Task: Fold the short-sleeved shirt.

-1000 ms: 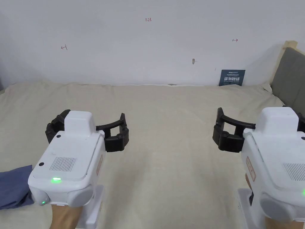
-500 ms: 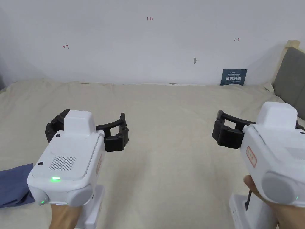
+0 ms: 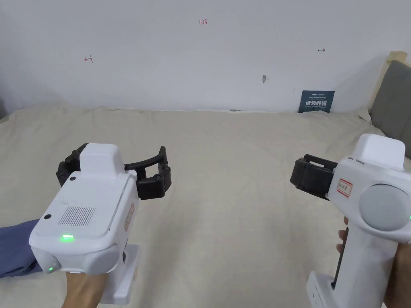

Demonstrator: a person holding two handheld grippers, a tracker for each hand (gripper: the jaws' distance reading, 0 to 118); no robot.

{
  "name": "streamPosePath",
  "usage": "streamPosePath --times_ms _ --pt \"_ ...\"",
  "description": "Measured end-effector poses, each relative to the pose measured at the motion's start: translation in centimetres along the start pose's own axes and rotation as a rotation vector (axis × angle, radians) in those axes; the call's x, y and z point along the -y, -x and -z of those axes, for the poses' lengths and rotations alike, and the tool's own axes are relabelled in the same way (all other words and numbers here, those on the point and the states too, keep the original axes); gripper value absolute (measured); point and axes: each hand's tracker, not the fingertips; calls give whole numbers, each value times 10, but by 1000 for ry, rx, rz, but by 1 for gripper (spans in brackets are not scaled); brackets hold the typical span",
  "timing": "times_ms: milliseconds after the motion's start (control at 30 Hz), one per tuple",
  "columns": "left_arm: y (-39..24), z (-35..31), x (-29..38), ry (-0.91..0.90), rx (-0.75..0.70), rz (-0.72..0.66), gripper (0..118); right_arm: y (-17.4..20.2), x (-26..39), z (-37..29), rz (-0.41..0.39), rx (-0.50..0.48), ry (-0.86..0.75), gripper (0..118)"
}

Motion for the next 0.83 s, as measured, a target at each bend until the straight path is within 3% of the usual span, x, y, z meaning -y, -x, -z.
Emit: streamPosePath --times_ms 133,300,467,700,833 --pt "0 0 0 -4 3 -2 118 -3 2 4 -13 -41 -38 118" --pt "0 -1 -1 -5 4 -2 118 -6 1 10 -21 1 -47 118" --pt "-1 -1 -1 -3 5 2 118 -14 9 20 0 -58 -51 118" --pt "-2 -1 0 -2 5 12 118 -27 23 19 -8 -190 -303 118" --pt "-1 -2 0 -6 2 12 118 -29 30 18 -41 -159 -408 118"
